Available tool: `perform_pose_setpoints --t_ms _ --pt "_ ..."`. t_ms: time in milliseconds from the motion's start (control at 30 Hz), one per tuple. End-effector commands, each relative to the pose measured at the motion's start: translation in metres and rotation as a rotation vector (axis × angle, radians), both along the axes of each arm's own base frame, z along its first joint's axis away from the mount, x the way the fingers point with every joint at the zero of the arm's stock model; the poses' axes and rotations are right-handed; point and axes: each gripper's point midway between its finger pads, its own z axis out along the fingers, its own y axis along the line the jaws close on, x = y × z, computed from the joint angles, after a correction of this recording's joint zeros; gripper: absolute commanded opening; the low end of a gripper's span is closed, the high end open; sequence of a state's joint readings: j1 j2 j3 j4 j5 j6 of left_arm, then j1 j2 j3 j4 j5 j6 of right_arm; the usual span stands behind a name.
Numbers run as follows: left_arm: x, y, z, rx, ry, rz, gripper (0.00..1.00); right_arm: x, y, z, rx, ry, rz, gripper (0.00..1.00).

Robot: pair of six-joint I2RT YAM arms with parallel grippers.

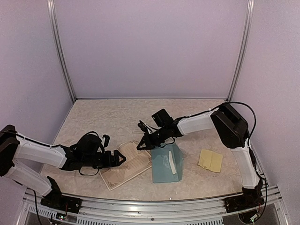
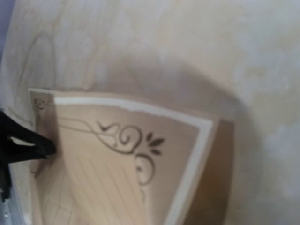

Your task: Place the letter into the envelope and seal it

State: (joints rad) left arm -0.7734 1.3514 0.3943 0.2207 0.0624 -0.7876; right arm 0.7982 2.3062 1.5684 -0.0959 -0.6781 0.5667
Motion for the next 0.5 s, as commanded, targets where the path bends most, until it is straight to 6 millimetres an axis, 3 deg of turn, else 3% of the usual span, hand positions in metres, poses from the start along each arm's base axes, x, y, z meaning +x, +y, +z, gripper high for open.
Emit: perform_pose_setpoints --t_ms 0,133,367,467 --pt "-0.012 0.024 -0.021 0.087 0.071 0.046 0.95 -0.005 0.007 0.047 0.113 -0.037 0.025 0.00" --pt "-0.005 0.023 -0.005 0.071 0.031 0.064 0.96 0.000 -0.002 0.077 0.120 -0.106 -0.020 0.00" --pt "0.010 0.008 0.053 -0.012 -0.085 0.038 0.96 -0.004 -0.022 0.127 0.121 -0.206 -0.068 0.00" --pt "0.014 0.013 0.080 -0.023 -0.144 0.054 0.97 -0.003 -0.035 0.144 0.112 -0.255 -0.106 0.00"
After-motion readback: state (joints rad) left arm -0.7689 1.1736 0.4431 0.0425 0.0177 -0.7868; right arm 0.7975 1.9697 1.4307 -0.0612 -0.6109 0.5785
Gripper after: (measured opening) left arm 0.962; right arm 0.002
